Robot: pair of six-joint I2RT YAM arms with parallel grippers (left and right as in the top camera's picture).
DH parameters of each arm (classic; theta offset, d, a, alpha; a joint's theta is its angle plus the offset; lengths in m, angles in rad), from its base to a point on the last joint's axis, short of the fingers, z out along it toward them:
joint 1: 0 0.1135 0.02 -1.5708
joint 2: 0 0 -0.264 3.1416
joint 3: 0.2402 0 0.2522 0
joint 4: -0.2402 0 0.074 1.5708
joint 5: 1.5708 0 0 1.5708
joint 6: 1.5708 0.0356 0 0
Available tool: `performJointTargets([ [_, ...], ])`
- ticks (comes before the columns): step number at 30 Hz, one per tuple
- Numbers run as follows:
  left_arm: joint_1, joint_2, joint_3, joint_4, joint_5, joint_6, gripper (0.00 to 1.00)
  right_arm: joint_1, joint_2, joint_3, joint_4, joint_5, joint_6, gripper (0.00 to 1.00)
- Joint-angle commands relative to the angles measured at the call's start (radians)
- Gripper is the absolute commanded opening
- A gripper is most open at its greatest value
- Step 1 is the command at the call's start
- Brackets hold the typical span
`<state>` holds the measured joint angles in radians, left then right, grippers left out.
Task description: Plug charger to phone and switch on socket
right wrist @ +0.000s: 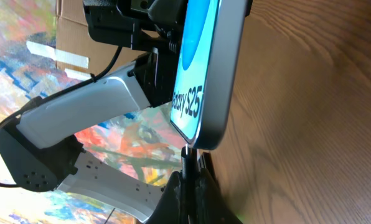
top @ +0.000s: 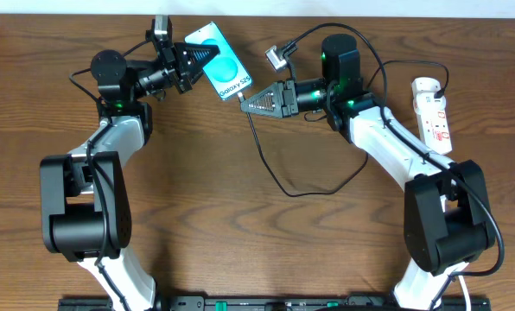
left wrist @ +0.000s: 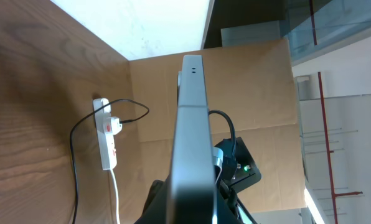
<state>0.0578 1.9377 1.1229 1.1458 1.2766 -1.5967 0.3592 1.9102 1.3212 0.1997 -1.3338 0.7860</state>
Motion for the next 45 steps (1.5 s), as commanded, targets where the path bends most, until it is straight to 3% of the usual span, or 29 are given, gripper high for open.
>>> performJointTargets([
  [1, 0.005, 0.002, 0.011, 0.012, -0.005, 0.007, 0.07, -0.004, 0.005, 0.011, 0.001, -0.001, 0.003, 0.01],
  [45, 0.005, 0.002, 0.011, 0.012, -0.007, 0.014, 0.08, 0.003, 0.005, 0.011, 0.025, -0.023, 0.029, 0.01],
])
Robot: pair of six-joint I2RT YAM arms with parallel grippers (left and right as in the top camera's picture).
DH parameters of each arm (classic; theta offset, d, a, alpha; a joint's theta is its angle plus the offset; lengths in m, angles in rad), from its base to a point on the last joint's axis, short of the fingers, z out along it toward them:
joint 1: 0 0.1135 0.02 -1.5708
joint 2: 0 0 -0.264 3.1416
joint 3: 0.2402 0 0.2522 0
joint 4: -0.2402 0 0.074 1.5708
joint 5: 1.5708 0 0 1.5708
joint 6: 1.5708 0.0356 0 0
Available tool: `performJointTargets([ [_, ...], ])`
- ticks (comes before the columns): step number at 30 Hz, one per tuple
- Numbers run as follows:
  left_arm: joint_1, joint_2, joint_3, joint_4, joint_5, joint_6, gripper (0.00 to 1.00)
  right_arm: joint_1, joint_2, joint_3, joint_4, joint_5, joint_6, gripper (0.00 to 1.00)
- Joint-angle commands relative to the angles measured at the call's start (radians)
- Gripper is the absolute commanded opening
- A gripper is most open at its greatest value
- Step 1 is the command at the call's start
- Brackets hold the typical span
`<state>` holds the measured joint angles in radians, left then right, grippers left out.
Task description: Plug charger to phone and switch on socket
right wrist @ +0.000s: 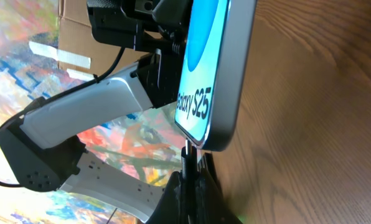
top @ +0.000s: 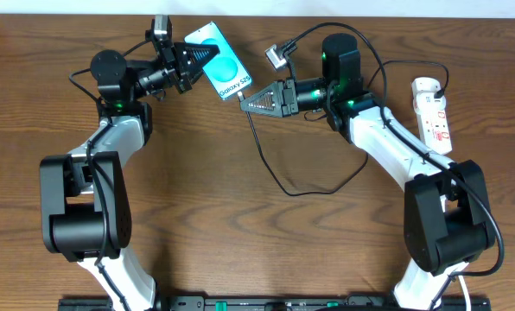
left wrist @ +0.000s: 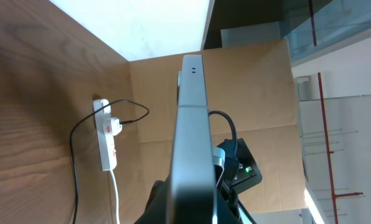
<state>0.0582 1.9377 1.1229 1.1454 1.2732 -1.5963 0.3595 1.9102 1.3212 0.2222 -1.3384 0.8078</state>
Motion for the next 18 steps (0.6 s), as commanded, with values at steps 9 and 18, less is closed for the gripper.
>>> performJointTargets([
  [9, 0.004, 0.002, 0.011, 0.013, -0.012, 0.013, 0.07, 0.002, 0.005, 0.011, 0.003, -0.014, 0.007, 0.01],
  [18, 0.004, 0.002, 0.011, 0.013, -0.013, 0.013, 0.07, 0.002, 0.005, 0.011, 0.003, -0.014, 0.004, 0.01],
])
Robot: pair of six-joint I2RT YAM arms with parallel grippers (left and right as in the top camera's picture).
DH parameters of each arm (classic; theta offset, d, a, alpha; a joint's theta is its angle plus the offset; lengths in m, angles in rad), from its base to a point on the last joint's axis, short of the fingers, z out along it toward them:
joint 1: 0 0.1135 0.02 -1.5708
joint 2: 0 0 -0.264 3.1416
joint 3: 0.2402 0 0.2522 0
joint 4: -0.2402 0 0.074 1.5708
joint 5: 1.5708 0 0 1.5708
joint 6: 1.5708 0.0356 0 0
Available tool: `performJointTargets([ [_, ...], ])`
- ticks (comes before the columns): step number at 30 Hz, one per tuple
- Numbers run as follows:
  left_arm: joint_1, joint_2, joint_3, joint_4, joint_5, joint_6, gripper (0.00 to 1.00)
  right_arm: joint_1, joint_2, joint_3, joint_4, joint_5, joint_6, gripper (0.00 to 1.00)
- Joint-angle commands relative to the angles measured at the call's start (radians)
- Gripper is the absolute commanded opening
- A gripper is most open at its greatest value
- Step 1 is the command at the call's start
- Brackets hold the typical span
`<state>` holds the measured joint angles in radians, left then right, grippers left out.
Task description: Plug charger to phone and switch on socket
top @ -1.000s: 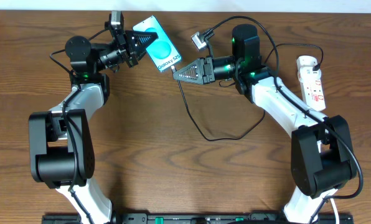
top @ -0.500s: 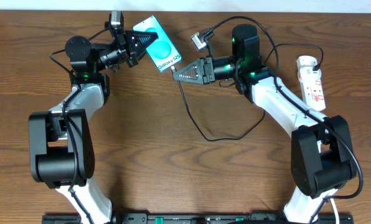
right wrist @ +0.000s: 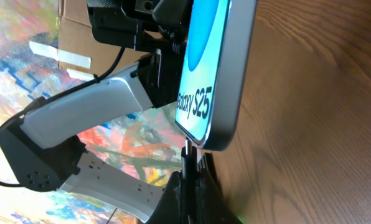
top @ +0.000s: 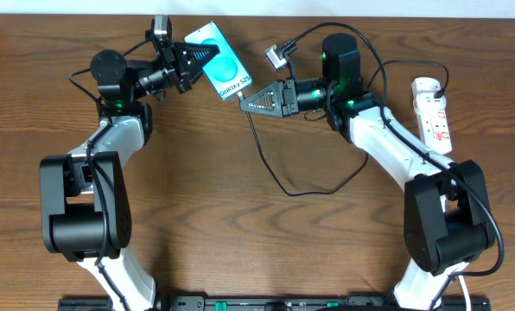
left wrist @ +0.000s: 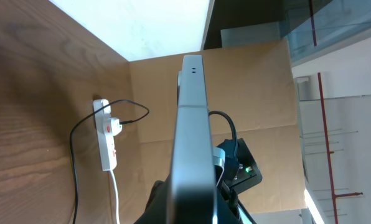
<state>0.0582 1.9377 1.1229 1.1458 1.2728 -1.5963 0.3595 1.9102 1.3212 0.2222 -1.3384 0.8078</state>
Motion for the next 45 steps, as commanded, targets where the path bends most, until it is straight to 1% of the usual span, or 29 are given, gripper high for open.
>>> performJointTargets([
  [1, 0.004, 0.002, 0.011, 0.012, -0.013, 0.013, 0.07, 0.002, 0.005, 0.011, 0.003, -0.014, 0.002, 0.01],
  [22, 0.001, 0.002, 0.011, 0.042, -0.034, 0.005, 0.07, 0.002, 0.005, 0.011, 0.003, -0.014, -0.001, 0.01],
  [45, 0.001, 0.002, 0.011, 0.065, -0.004, 0.005, 0.07, 0.002, 0.005, 0.011, 0.003, 0.001, -0.001, 0.01],
])
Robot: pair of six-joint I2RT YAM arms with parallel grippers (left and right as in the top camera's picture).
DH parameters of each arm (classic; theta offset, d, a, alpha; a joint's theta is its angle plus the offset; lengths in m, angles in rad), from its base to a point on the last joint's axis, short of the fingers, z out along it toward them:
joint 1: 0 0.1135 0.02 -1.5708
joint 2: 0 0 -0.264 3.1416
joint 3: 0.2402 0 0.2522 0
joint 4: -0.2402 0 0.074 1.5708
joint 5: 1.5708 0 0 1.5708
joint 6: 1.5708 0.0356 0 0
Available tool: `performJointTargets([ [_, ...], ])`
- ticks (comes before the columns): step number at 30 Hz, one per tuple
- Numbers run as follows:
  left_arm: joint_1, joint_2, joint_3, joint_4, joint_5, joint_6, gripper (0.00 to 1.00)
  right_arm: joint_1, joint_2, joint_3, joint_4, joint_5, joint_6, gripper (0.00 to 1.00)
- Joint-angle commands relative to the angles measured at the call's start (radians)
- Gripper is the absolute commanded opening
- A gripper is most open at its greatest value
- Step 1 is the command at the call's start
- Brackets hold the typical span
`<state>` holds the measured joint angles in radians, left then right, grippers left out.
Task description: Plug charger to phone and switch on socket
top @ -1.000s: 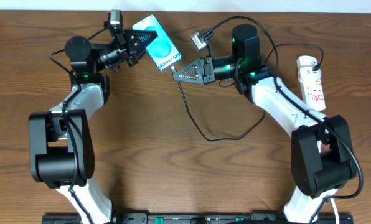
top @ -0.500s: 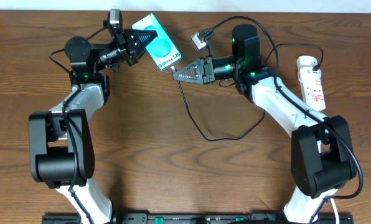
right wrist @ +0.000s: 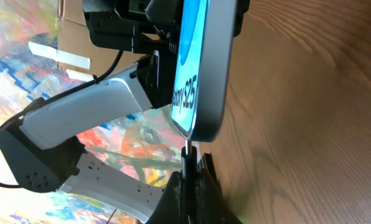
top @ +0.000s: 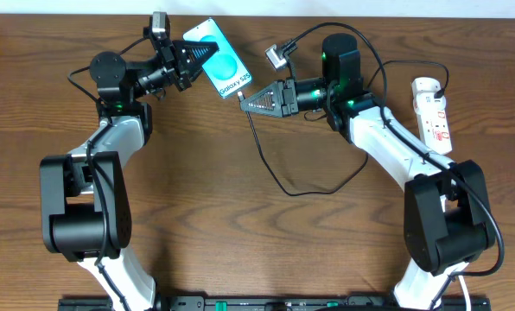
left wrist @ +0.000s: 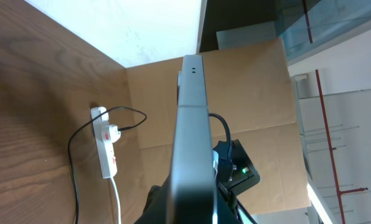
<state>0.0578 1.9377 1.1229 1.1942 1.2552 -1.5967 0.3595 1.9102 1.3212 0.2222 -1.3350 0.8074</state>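
Note:
My left gripper (top: 197, 54) is shut on a phone (top: 218, 60) with a blue screen reading Galaxy S25, held off the table at the back. The left wrist view shows the phone (left wrist: 192, 124) edge-on. My right gripper (top: 243, 101) is shut on the charger plug (right wrist: 187, 149). The plug tip sits right at the phone's (right wrist: 201, 68) lower edge; whether it is seated cannot be told. The black cable (top: 275, 177) loops across the table. The white socket strip (top: 434, 112) lies at the far right with an adapter plugged in.
A small grey connector (top: 277, 57) hangs on a cable just behind the right gripper. Cables run from the right arm's base to the strip. Brown wooden table (top: 206, 225) spreads in front of both arms; its back edge lies just behind the phone.
The phone has shifted slightly up and left and turned more edge-on to the right wrist camera. The plug tip still sits at its lower edge. Both grippers remain shut.
From the oldest moment the left gripper has held the phone up and the right gripper has held the plug just under its lower edge. The phone's angle and offset to the plug changed a little at each moment. The socket strip has stayed in place.

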Motion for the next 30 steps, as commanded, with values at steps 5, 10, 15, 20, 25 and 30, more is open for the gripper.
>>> performJointTargets([
  [5, 0.002, 0.002, 0.011, 0.016, 0.017, 0.006, 0.07, 0.002, 0.005, 0.011, 0.003, -0.002, -0.001, 0.01],
  [10, 0.001, 0.002, 0.011, 0.016, 0.021, 0.005, 0.08, 0.002, 0.005, 0.011, 0.006, 0.002, 0.0, 0.01],
  [15, -0.012, 0.002, 0.011, 0.016, 0.02, 0.006, 0.07, 0.002, 0.005, 0.011, 0.006, 0.005, 0.0, 0.01],
  [20, -0.02, 0.002, 0.011, 0.016, 0.019, 0.006, 0.07, 0.002, 0.005, 0.011, 0.006, 0.005, 0.0, 0.01],
  [25, -0.02, 0.002, 0.011, 0.016, 0.02, 0.006, 0.08, 0.002, 0.005, 0.011, 0.006, 0.005, 0.0, 0.01],
  [30, -0.02, 0.002, 0.011, 0.016, 0.02, 0.014, 0.07, 0.002, 0.005, 0.011, 0.006, 0.005, 0.0, 0.01],
])
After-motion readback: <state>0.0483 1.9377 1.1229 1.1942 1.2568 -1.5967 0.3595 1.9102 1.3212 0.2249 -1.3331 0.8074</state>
